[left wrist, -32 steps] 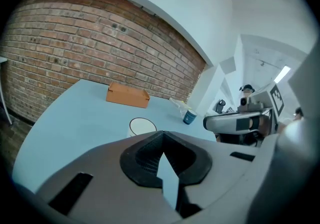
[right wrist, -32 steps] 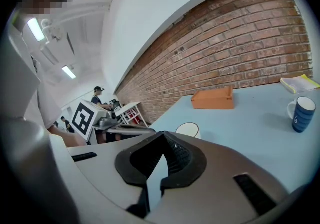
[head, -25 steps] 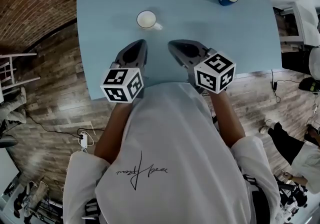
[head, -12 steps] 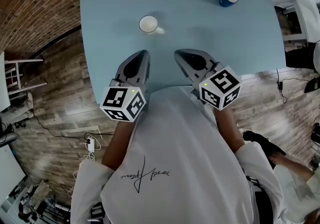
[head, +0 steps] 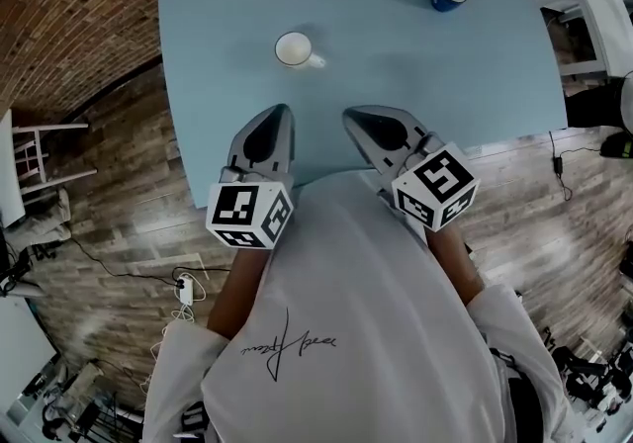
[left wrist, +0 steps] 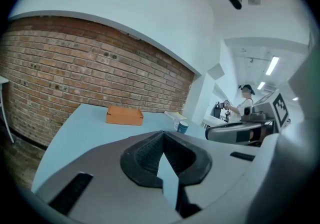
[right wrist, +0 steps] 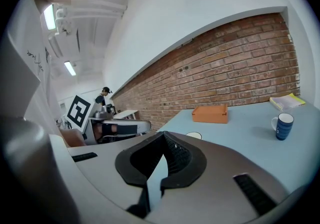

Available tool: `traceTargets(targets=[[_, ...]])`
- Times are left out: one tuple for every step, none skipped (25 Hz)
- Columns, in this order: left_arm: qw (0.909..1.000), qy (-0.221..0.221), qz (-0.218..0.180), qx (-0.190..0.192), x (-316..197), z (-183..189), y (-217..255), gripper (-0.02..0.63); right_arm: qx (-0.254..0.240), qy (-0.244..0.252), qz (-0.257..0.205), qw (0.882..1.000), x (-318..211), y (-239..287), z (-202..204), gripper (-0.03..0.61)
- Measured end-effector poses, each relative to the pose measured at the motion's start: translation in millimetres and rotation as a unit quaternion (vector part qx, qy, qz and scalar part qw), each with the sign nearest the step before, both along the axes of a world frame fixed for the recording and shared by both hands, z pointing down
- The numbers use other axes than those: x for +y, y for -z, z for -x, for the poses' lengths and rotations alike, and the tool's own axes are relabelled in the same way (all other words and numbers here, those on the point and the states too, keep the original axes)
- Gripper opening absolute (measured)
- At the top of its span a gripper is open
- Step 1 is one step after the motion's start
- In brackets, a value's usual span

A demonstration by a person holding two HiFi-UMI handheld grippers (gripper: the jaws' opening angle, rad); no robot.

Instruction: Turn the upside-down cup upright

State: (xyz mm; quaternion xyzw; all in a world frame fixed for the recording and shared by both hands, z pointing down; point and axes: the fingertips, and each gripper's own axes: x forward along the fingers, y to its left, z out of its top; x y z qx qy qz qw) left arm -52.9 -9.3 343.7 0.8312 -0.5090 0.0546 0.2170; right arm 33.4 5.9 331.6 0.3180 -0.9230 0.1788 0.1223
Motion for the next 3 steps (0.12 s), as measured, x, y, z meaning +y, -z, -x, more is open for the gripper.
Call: traceTargets(targets=[[1.0,-0.002,-0.002,0.004,1.4,-0.6,0.7,0.009,-0.003,0.0,0.0,1.0,1.0,1.0,0.4,0.02],[1.0,-0.005,-0.004,0.007,2.8,-1.2,1.5,0.009,-0.006,0.0,-0.001,1.0,1.9,2.0,0.7,0.02],[0.9999,-0.007,-0.007,0.011,4.2,-1.8,2.4,0.009,-0.009,0.0,-0.001,1.0,2.7,3.1,1.0,0.02]])
